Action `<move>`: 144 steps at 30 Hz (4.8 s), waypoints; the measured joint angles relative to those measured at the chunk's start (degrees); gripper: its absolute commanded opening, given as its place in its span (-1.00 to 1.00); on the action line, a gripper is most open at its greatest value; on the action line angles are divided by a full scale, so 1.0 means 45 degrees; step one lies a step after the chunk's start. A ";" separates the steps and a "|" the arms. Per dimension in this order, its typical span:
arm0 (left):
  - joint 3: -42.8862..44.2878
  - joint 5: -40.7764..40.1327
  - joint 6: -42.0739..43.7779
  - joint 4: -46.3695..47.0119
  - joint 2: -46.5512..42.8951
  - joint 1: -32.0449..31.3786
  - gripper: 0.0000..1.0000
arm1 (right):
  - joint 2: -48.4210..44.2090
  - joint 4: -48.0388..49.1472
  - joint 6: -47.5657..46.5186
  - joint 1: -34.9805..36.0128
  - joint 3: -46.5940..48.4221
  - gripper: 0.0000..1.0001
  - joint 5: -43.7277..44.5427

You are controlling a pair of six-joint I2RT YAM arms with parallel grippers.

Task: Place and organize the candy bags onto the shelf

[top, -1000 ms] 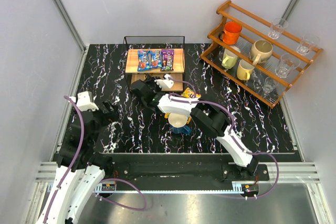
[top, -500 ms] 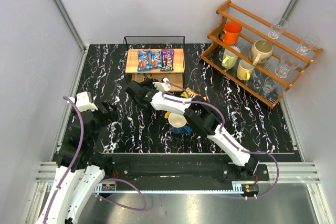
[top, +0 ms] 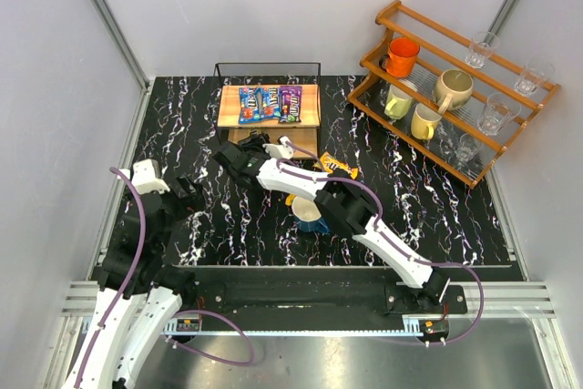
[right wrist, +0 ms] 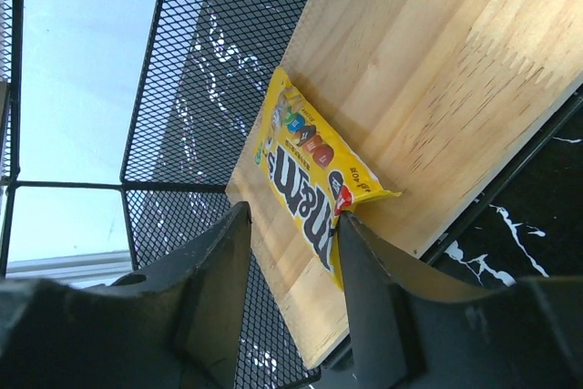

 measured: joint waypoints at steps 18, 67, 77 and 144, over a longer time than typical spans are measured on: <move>0.0000 -0.0005 0.0000 -0.0005 -0.0165 -0.0029 0.98 | -0.3779 0.5513 -0.3483 0.0146 -0.6926 0.45 -0.0112; 0.0010 -0.0068 0.0010 -0.0005 -0.0495 -0.0505 0.98 | -1.6825 0.4736 -1.2356 -0.8189 -2.0050 0.26 -1.3678; 0.0010 -0.0058 0.0010 0.0000 -0.0495 -0.0656 0.98 | -1.3877 0.7533 -1.2327 -0.8369 -2.0065 0.17 -1.5480; 0.0010 -0.0189 0.0005 0.0005 -0.1049 -0.1156 0.98 | -1.3760 0.2657 -0.9627 0.0151 -1.3755 -1.00 -0.6902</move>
